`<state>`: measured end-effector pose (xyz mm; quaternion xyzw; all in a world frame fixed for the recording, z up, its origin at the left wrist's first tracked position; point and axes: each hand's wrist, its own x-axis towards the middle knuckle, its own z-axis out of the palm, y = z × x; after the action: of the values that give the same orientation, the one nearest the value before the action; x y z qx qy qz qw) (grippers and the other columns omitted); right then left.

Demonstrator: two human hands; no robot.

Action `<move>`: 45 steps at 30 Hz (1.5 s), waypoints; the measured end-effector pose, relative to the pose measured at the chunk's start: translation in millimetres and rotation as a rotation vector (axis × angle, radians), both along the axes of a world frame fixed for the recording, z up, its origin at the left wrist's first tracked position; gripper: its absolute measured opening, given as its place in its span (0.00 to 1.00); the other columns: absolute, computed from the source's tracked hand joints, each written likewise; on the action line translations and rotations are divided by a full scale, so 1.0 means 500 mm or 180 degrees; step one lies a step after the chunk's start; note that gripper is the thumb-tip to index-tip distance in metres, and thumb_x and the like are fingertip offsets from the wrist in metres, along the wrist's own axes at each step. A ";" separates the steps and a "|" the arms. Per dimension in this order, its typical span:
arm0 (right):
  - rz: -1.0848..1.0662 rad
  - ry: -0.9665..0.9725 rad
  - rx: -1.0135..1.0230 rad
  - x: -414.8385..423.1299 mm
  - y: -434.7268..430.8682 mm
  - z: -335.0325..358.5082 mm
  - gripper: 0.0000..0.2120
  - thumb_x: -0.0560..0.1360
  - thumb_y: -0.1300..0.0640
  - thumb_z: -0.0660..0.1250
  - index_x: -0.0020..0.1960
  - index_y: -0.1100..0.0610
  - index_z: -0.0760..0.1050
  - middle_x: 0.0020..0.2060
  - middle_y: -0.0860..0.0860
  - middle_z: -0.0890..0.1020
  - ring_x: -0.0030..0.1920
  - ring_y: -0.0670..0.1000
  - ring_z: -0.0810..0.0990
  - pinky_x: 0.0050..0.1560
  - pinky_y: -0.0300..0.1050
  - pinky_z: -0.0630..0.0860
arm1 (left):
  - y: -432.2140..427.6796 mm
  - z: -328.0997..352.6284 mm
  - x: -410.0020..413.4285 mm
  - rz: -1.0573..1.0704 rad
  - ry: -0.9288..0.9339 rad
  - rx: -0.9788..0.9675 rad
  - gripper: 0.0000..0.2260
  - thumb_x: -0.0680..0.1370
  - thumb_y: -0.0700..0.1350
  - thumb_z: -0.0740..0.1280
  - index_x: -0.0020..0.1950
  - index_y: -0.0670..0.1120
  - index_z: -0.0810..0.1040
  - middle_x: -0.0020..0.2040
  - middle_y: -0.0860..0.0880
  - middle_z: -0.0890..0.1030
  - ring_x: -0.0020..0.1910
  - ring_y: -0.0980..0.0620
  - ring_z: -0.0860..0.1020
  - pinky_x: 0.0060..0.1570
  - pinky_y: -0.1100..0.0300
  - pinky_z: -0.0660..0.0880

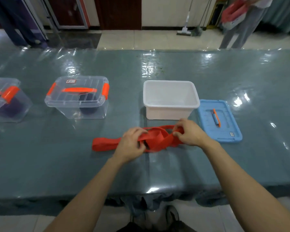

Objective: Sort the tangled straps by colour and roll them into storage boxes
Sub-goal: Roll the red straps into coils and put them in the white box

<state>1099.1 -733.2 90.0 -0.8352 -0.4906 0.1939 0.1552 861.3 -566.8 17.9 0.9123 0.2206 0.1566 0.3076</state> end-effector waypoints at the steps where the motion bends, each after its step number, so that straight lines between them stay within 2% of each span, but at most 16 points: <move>1: -0.0026 0.0089 0.0024 0.005 -0.003 0.004 0.03 0.77 0.60 0.74 0.48 0.54 0.86 0.49 0.50 0.83 0.50 0.53 0.82 0.55 0.45 0.76 | -0.019 -0.011 0.019 -0.0286 0.0269 0.0001 0.31 0.68 0.45 0.74 0.73 0.46 0.79 0.70 0.47 0.81 0.71 0.44 0.78 0.74 0.46 0.71; 3: -0.0165 0.0496 0.0238 0.027 -0.011 0.020 0.05 0.78 0.60 0.75 0.45 0.50 0.85 0.45 0.48 0.85 0.45 0.48 0.82 0.50 0.44 0.75 | -0.047 -0.037 0.053 -0.0546 0.0801 0.0006 0.43 0.68 0.52 0.79 0.82 0.48 0.70 0.79 0.47 0.74 0.78 0.45 0.72 0.80 0.47 0.64; 5: -0.0346 0.1043 0.0573 0.067 -0.025 0.046 0.08 0.77 0.62 0.76 0.43 0.49 0.85 0.41 0.47 0.86 0.41 0.45 0.81 0.49 0.44 0.77 | -0.062 -0.050 0.084 -0.0322 0.0764 -0.0261 0.46 0.70 0.52 0.82 0.84 0.49 0.66 0.79 0.47 0.74 0.78 0.45 0.73 0.79 0.48 0.65; 9: -0.0924 0.1835 0.1268 0.162 -0.061 0.090 0.01 0.72 0.54 0.77 0.43 0.51 0.87 0.40 0.50 0.87 0.45 0.51 0.84 0.55 0.55 0.81 | -0.049 -0.006 0.145 0.0378 0.0109 -0.0507 0.27 0.74 0.50 0.81 0.72 0.50 0.79 0.62 0.50 0.86 0.60 0.48 0.85 0.64 0.49 0.79; 12: -0.1310 0.2127 0.1518 0.222 -0.076 0.090 0.04 0.69 0.51 0.77 0.43 0.50 0.88 0.42 0.52 0.87 0.47 0.53 0.84 0.61 0.64 0.82 | -0.032 0.069 0.176 0.0569 -0.0189 -0.0580 0.27 0.73 0.58 0.79 0.70 0.55 0.80 0.50 0.56 0.87 0.49 0.57 0.85 0.58 0.54 0.82; 15: -0.1566 0.2434 0.1668 0.260 -0.077 0.077 0.15 0.66 0.43 0.81 0.46 0.53 0.88 0.41 0.53 0.87 0.41 0.51 0.85 0.55 0.59 0.86 | -0.003 0.144 0.198 0.0696 -0.0524 -0.0881 0.23 0.73 0.64 0.75 0.66 0.60 0.77 0.42 0.55 0.86 0.43 0.59 0.84 0.53 0.55 0.83; 17: -0.1587 0.2467 0.1637 0.267 -0.069 0.074 0.26 0.66 0.32 0.79 0.50 0.53 0.87 0.45 0.54 0.89 0.39 0.49 0.84 0.51 0.54 0.85 | 0.019 0.185 0.204 0.0788 -0.0512 -0.0733 0.16 0.76 0.65 0.72 0.58 0.58 0.82 0.45 0.55 0.86 0.46 0.56 0.84 0.57 0.49 0.82; 19: -0.1487 0.2421 0.1486 0.266 -0.050 0.072 0.31 0.69 0.27 0.75 0.53 0.53 0.87 0.49 0.54 0.89 0.41 0.49 0.84 0.50 0.53 0.85 | 0.037 0.209 0.202 0.0811 -0.0436 -0.0402 0.11 0.80 0.58 0.74 0.56 0.53 0.84 0.56 0.51 0.84 0.58 0.51 0.83 0.66 0.46 0.79; 21: -0.1364 0.2140 0.1306 0.260 -0.028 0.069 0.31 0.75 0.26 0.69 0.54 0.54 0.86 0.46 0.52 0.90 0.45 0.52 0.86 0.55 0.56 0.84 | 0.047 0.227 0.193 0.0845 -0.0447 -0.0436 0.08 0.82 0.49 0.75 0.58 0.49 0.81 0.59 0.47 0.83 0.61 0.47 0.83 0.66 0.46 0.79; 24: -0.1278 0.1601 0.1022 0.246 -0.002 0.061 0.34 0.83 0.28 0.55 0.59 0.55 0.84 0.54 0.53 0.88 0.57 0.58 0.86 0.66 0.59 0.80 | 0.051 0.255 0.176 0.0893 -0.0851 -0.1062 0.10 0.82 0.46 0.76 0.52 0.50 0.75 0.39 0.48 0.87 0.39 0.49 0.87 0.44 0.54 0.83; 26: -0.1108 0.1376 0.0857 0.232 0.014 0.050 0.34 0.86 0.32 0.49 0.64 0.57 0.81 0.63 0.57 0.85 0.65 0.61 0.82 0.71 0.60 0.74 | 0.054 0.264 0.166 0.1031 -0.0938 -0.1076 0.14 0.77 0.47 0.80 0.49 0.50 0.74 0.34 0.46 0.85 0.32 0.49 0.85 0.37 0.56 0.83; 31: -0.0478 0.0762 0.0431 0.188 0.032 -0.023 0.15 0.84 0.51 0.67 0.66 0.59 0.80 0.62 0.58 0.85 0.63 0.61 0.82 0.64 0.53 0.77 | 0.054 0.232 0.119 0.1325 -0.0560 -0.1076 0.21 0.72 0.48 0.85 0.48 0.42 0.75 0.34 0.34 0.79 0.32 0.48 0.77 0.37 0.44 0.77; 33: -0.0361 0.0671 0.0188 0.165 0.027 -0.059 0.21 0.81 0.53 0.71 0.71 0.60 0.77 0.65 0.59 0.82 0.65 0.62 0.81 0.66 0.54 0.76 | 0.059 0.208 0.088 0.1441 -0.0482 -0.1195 0.20 0.73 0.49 0.84 0.47 0.41 0.76 0.33 0.34 0.78 0.33 0.49 0.75 0.36 0.46 0.76; 37: -0.0707 0.0443 0.0232 0.117 0.022 -0.110 0.29 0.78 0.56 0.72 0.77 0.62 0.70 0.71 0.62 0.75 0.71 0.64 0.75 0.70 0.56 0.73 | 0.069 0.159 0.013 0.1648 -0.0252 -0.1260 0.18 0.74 0.54 0.83 0.48 0.45 0.79 0.29 0.51 0.72 0.30 0.52 0.69 0.33 0.60 0.69; 41: -0.0836 0.0393 0.0561 0.082 0.043 -0.114 0.28 0.77 0.58 0.72 0.76 0.60 0.72 0.70 0.58 0.77 0.69 0.62 0.77 0.69 0.57 0.75 | 0.090 0.136 -0.058 0.1686 -0.0291 -0.1312 0.12 0.77 0.52 0.81 0.53 0.50 0.83 0.28 0.52 0.78 0.28 0.52 0.79 0.36 0.55 0.82; 45: -0.0662 0.0323 0.0054 0.050 0.084 -0.113 0.28 0.79 0.57 0.70 0.77 0.61 0.71 0.71 0.61 0.76 0.72 0.64 0.74 0.72 0.57 0.72 | 0.116 0.111 -0.114 0.1767 0.0007 -0.1324 0.12 0.75 0.52 0.82 0.51 0.52 0.81 0.36 0.45 0.86 0.36 0.43 0.88 0.41 0.48 0.87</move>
<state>1124.2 -691.4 33.4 -0.8694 -0.3944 0.2147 0.2062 804.6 -508.7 73.4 0.7354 0.4879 0.1849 0.4324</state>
